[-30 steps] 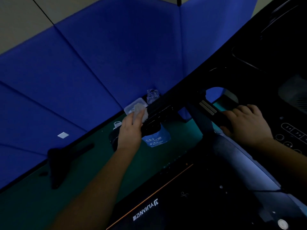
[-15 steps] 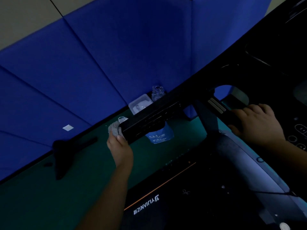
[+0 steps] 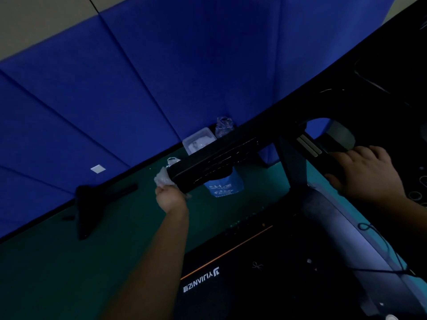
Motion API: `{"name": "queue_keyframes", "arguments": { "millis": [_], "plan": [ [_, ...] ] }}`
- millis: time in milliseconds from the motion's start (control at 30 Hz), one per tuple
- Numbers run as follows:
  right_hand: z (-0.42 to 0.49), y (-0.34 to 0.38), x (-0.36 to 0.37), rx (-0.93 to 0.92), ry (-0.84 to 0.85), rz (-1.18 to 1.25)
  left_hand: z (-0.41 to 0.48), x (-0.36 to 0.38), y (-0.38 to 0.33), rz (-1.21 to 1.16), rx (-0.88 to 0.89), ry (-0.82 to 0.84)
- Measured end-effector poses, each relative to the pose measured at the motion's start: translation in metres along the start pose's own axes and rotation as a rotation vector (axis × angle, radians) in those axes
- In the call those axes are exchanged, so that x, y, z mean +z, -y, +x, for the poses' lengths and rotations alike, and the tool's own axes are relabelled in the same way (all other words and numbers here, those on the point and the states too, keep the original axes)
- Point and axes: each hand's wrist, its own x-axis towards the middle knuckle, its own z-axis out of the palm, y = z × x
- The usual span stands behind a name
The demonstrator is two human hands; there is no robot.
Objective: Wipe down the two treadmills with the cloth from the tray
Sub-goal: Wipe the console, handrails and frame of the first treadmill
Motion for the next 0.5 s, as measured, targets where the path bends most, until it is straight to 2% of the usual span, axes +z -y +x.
{"name": "queue_keyframes", "arguments": {
  "millis": [67,133,233,300,367,400,500],
  "plan": [
    [0.000,0.000,0.001,-0.010,-0.015,0.006,-0.026,0.001,-0.005,0.015,0.265,-0.008],
    [0.000,0.000,0.002,-0.022,-0.024,0.000,-0.040,0.003,-0.004,0.125,0.526,0.064],
    [0.001,0.000,0.000,-0.024,-0.028,0.009,-0.036,0.009,-0.006,0.211,0.566,0.183],
    [-0.001,-0.002,0.000,-0.024,-0.028,0.004,-0.032,0.010,-0.012,0.362,0.703,0.196],
    [-0.003,-0.002,0.001,-0.026,0.004,-0.009,-0.030,0.012,-0.013,0.553,0.935,0.312],
    [-0.002,-0.002,0.002,-0.025,0.016,-0.013,-0.031,0.016,-0.015,0.632,0.998,0.387],
    [0.000,-0.003,-0.002,0.003,0.044,0.007,-0.051,0.036,-0.032,0.585,0.871,0.512]
  ]
}}
